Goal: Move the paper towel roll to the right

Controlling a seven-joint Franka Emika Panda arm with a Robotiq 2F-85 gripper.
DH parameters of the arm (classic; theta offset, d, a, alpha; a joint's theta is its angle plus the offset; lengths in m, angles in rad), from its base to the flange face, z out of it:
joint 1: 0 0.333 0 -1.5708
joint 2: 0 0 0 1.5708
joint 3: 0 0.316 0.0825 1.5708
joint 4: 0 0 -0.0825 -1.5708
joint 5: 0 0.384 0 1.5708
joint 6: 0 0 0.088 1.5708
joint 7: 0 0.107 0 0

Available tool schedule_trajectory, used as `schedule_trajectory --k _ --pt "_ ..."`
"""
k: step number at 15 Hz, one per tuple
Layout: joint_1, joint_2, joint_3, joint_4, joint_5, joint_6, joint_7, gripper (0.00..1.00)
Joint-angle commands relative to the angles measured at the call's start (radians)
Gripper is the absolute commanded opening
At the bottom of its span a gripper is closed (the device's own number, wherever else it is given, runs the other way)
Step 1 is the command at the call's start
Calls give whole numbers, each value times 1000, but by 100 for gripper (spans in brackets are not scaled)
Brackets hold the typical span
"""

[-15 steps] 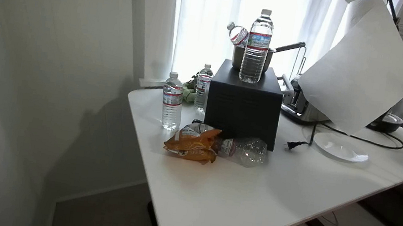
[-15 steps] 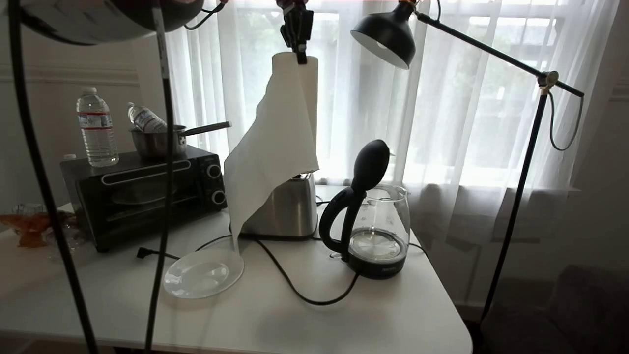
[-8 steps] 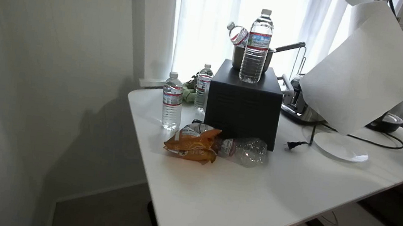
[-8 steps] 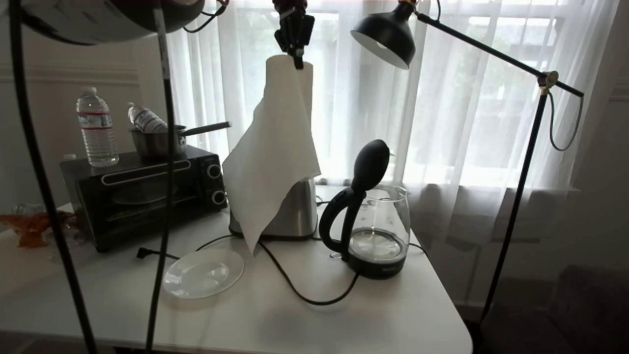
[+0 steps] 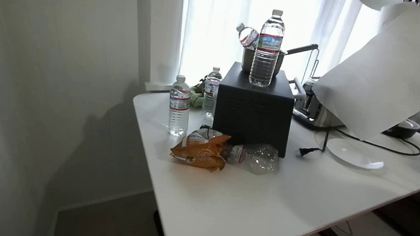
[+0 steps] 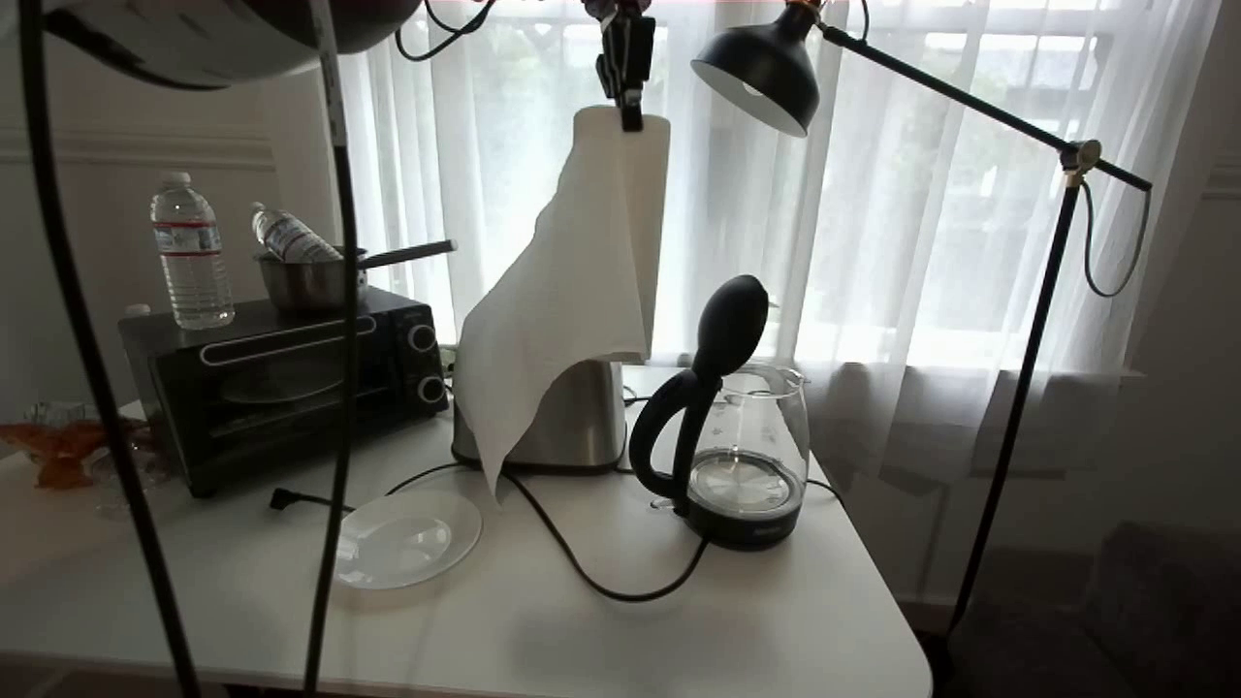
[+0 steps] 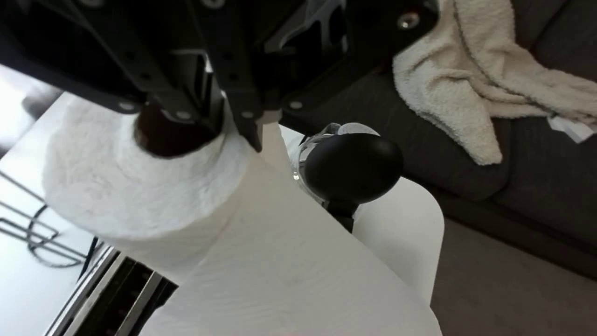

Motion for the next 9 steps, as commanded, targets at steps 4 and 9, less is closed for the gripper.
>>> schedule_trajectory --k 4,9 --pt "-50 15 14 -3 80 72 329 3" --pt "-3 64 -36 -3 -1 172 558 3"
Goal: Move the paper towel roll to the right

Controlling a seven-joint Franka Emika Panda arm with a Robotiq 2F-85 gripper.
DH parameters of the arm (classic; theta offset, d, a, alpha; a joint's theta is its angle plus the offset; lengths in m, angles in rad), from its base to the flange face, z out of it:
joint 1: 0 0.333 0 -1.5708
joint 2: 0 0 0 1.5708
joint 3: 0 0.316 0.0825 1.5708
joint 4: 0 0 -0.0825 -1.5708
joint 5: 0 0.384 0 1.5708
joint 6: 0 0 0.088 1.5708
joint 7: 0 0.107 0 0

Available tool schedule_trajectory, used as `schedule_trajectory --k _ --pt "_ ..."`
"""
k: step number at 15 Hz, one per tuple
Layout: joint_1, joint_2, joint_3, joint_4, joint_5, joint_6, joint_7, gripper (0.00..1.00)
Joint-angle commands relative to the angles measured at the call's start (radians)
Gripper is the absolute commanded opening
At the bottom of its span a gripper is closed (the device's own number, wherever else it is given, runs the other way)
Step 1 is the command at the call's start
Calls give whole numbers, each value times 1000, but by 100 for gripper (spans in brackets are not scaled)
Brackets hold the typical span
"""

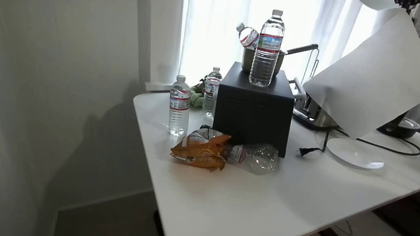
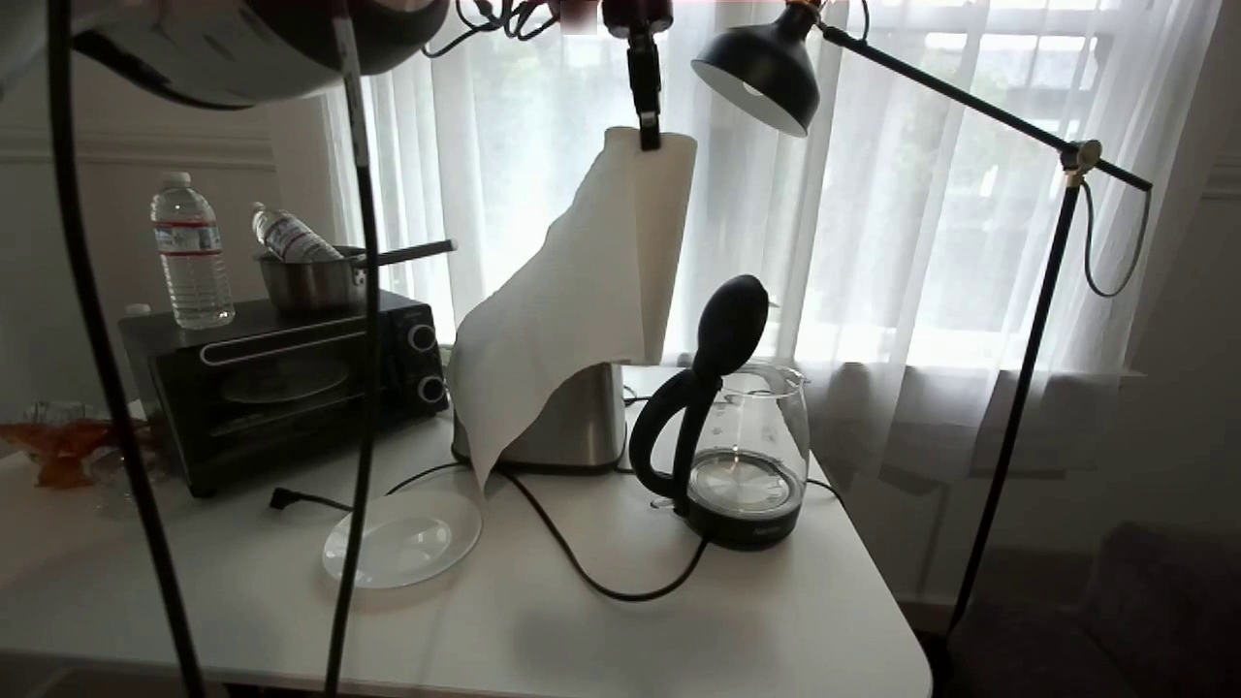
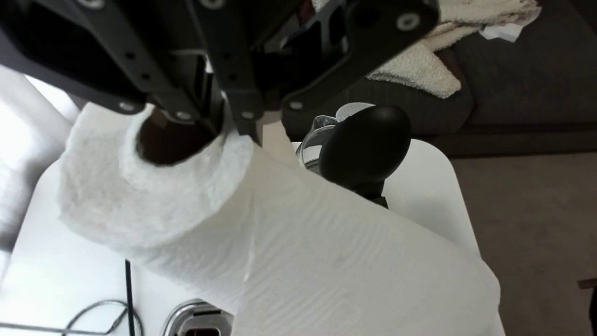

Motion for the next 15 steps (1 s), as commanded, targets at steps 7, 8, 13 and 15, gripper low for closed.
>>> schedule_trajectory --k 7,8,13,15 --pt "35 89 -78 0 -107 103 415 3" --pt "36 94 -86 0 -117 112 456 3" --pt "47 102 -121 0 -166 115 655 3" --pt "57 106 -135 0 -191 113 721 3"
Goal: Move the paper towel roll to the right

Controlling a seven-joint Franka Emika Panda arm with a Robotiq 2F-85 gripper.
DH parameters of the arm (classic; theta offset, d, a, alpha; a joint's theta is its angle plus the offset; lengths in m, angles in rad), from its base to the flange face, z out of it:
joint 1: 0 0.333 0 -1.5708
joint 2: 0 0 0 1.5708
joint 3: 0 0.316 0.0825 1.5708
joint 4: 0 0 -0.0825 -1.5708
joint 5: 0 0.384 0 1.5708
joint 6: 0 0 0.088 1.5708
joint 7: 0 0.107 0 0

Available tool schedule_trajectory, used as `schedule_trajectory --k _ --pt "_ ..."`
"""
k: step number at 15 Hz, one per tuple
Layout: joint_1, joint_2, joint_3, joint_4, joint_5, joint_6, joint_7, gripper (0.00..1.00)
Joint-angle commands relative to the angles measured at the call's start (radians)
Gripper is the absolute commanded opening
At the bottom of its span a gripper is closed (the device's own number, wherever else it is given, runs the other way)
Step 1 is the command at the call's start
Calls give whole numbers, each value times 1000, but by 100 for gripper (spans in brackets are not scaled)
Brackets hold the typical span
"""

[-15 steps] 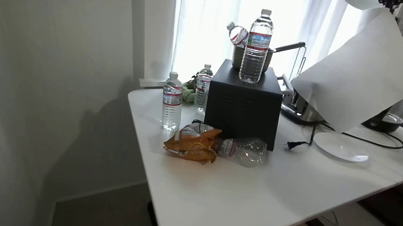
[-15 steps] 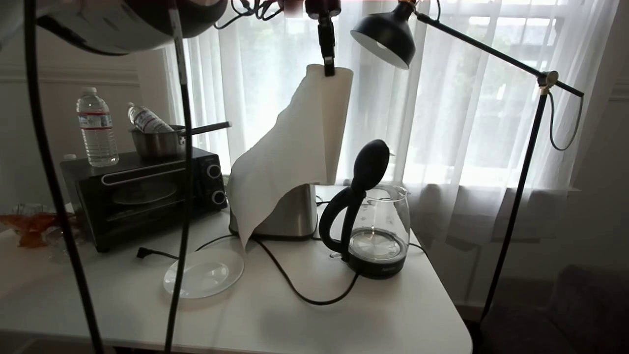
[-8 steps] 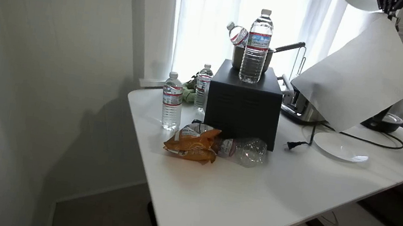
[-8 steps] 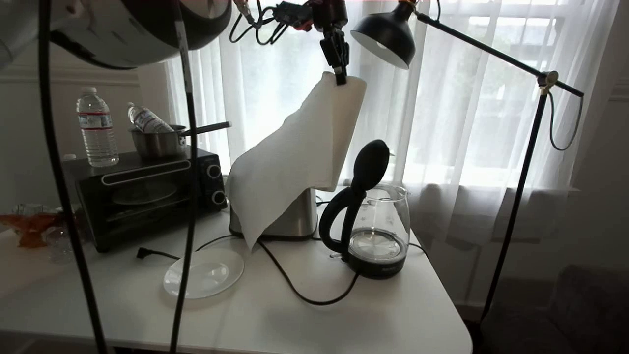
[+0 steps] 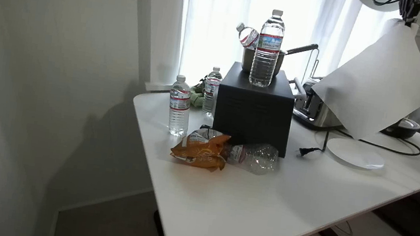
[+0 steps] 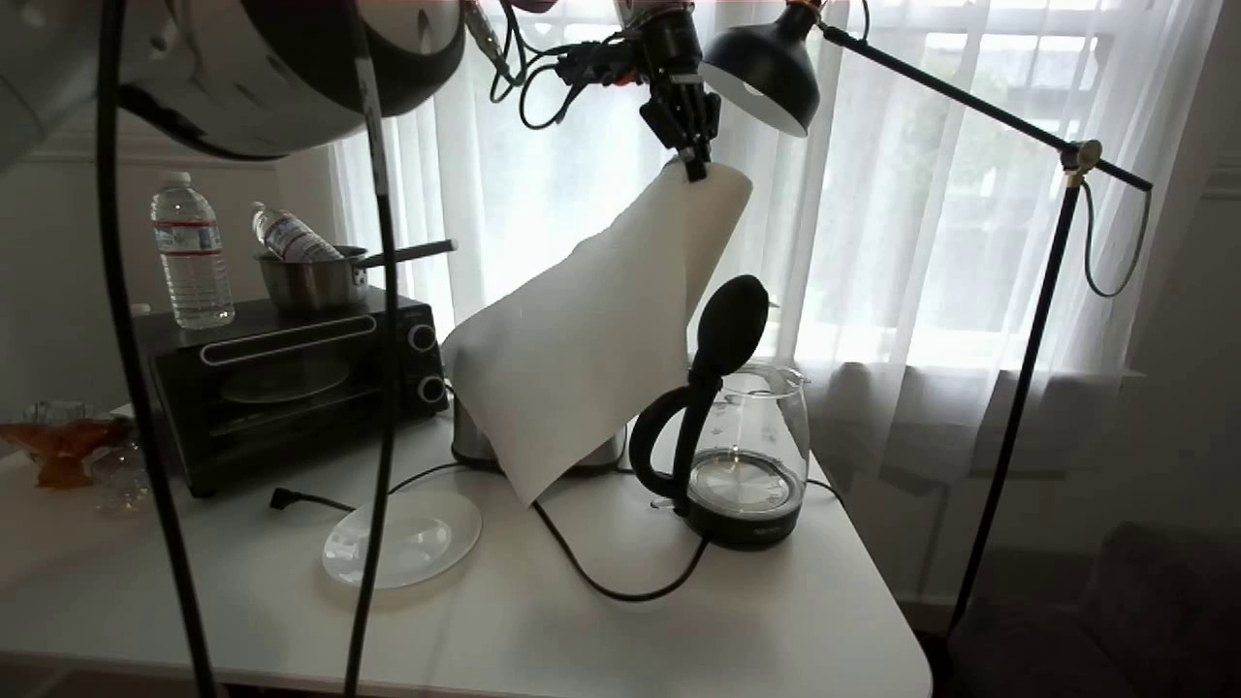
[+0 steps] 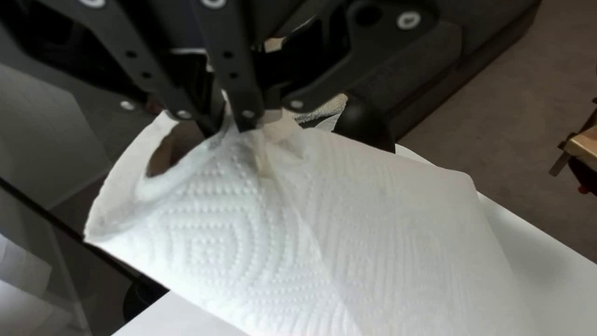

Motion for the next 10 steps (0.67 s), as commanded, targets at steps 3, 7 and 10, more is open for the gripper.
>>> schedule_trajectory --k 3,7,10 --pt "24 13 -41 0 -75 8 164 3" --pt "23 -14 -50 0 -99 16 212 3" --pt "23 -17 -38 3 -95 19 209 3"
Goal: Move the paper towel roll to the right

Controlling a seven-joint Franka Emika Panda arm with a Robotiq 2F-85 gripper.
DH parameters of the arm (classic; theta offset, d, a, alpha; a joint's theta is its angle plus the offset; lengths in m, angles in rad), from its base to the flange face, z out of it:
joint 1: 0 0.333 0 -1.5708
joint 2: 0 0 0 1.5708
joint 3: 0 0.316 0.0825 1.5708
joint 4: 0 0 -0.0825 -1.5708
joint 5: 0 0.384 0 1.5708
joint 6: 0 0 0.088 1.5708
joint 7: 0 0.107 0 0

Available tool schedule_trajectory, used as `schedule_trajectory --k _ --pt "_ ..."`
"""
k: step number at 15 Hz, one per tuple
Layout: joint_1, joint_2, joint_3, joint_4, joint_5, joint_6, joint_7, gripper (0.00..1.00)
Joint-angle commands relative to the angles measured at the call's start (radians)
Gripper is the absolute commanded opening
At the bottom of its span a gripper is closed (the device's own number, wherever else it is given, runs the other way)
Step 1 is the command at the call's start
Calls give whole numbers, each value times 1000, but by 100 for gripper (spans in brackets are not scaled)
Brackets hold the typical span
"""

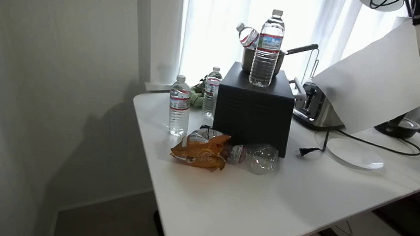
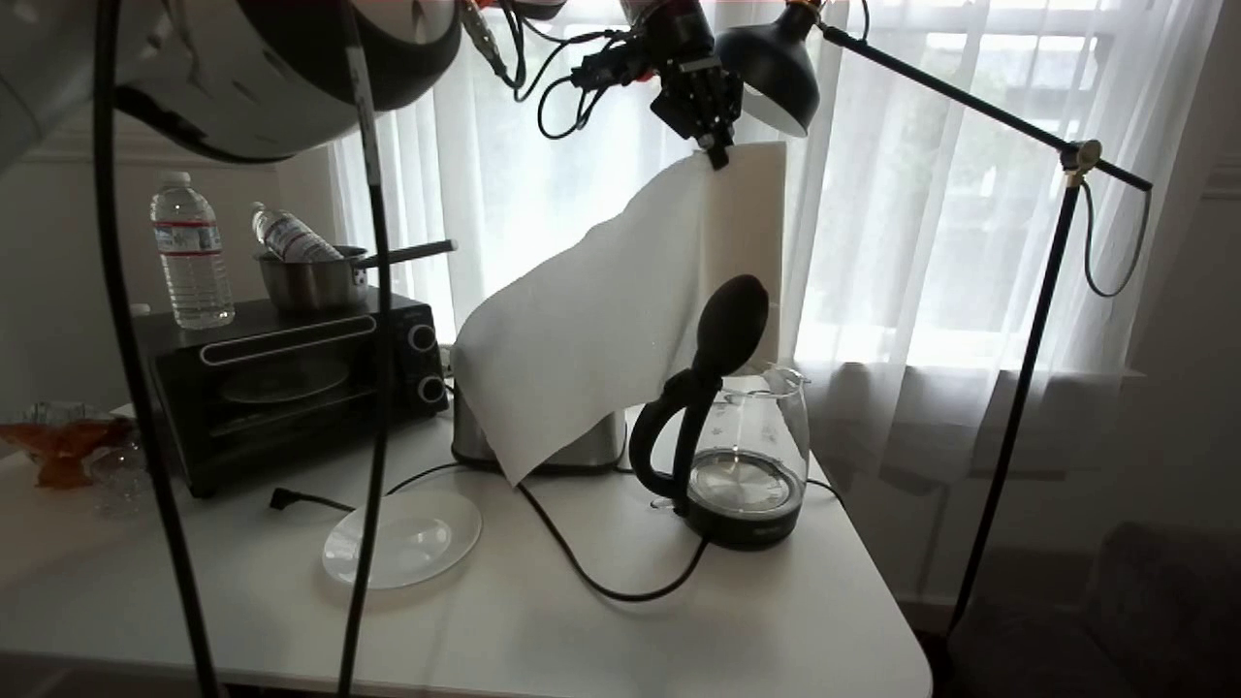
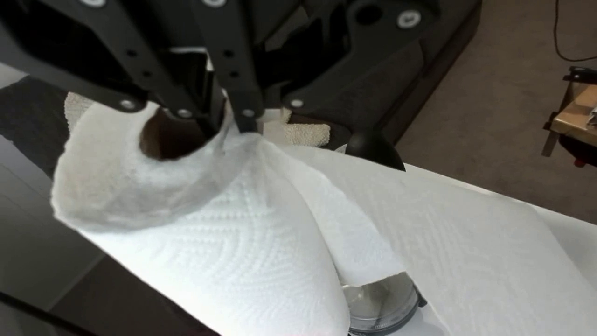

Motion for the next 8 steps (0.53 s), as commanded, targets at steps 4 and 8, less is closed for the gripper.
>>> schedule_trajectory --k 4,8 --pt "15 16 58 0 27 55 -37 3" --pt "26 71 103 -9 47 166 -98 3"
